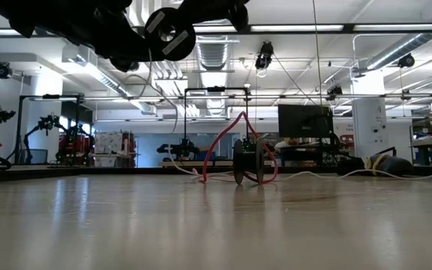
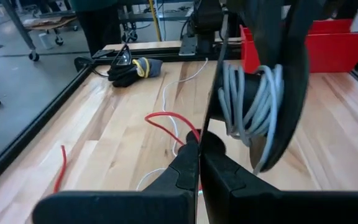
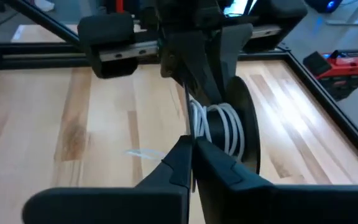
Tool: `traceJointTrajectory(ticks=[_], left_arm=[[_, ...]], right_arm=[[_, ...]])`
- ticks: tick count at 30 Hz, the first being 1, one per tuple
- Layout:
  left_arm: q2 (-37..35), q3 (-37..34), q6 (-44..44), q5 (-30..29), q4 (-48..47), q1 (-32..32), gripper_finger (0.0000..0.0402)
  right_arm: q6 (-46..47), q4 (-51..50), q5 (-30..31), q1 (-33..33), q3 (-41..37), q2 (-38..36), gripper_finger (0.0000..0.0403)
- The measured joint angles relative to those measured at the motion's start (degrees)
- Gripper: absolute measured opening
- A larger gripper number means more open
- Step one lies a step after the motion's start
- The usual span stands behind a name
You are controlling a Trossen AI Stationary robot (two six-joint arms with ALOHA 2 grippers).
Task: Coil cords
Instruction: Coil the white wire onto the spool
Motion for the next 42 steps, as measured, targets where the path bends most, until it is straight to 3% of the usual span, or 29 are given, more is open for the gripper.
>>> traceJointTrajectory(ticks=[10,14,20,32,36,42], left_arm=[[-7.8,0.1,1.1,1.6,-3.8,-0.3,0.0029],[-8.2,0.2,1.8,5.4,-3.5,-0.5,0.0042],[-6.9,0.2,1.9,6.3,-3.0,-0.6,0.0049],[-4.3,0.1,0.5,6.9,1.1,-0.6,0.0005],[-4.3,0.0,-0.6,6.5,1.5,-0.6,0.0002],[-10.9,0.1,-3.1,5.3,2.3,-0.6,0.0001]], right_arm=[[0.0,0.3,-3.2,-0.8,0.0,-0.2,0.0002],[-0.7,1.5,-4.5,-0.8,0.0,-0.2,0.0001],[-2.3,3.1,-7.4,-0.8,0.0,-0.2,0.0001],[-3.9,2.8,-8.0,-0.7,0.0,-0.3,0.0002],[-2.6,2.2,-7.9,-0.7,0.0,-0.7,0.0031],[1.1,-7.3,-3.8,-0.5,0.0,-3.3,0.0118]])
